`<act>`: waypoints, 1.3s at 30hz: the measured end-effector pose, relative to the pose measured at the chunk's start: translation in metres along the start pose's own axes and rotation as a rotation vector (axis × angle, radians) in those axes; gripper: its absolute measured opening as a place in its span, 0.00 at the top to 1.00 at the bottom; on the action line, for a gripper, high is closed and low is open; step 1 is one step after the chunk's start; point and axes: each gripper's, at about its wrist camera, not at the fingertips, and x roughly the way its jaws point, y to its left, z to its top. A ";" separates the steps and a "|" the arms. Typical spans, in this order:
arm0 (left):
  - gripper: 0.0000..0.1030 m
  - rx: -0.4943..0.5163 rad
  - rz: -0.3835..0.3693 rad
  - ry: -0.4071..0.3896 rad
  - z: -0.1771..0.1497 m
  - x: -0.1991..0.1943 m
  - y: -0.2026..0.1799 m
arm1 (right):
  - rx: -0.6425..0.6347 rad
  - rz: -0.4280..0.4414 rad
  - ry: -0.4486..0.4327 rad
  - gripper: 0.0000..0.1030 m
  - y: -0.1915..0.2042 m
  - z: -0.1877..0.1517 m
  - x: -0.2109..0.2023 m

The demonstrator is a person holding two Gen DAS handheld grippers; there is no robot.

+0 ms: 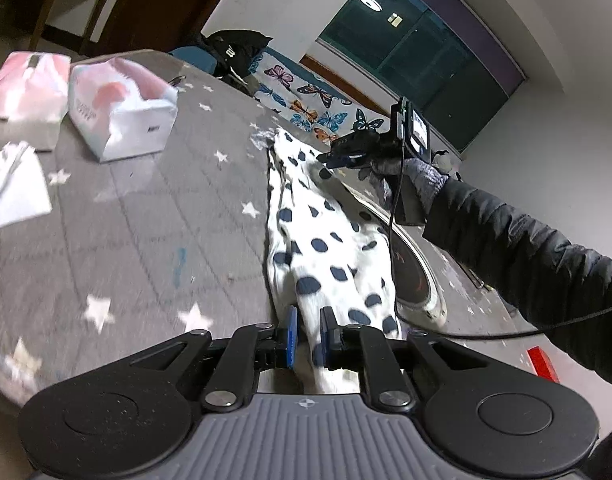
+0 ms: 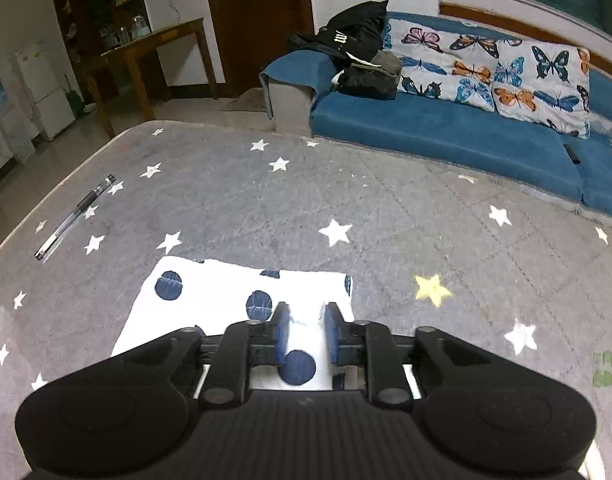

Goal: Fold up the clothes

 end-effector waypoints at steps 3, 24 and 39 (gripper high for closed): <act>0.87 0.025 -0.011 -0.006 0.010 0.011 -0.005 | -0.012 0.006 -0.008 0.79 -0.001 0.000 0.002; 0.87 0.122 0.036 0.082 0.036 0.091 -0.014 | -0.115 -0.086 -0.065 0.88 0.000 0.009 -0.011; 0.87 0.156 0.073 0.077 0.055 0.124 -0.018 | -0.301 0.201 0.102 0.84 0.096 -0.019 -0.008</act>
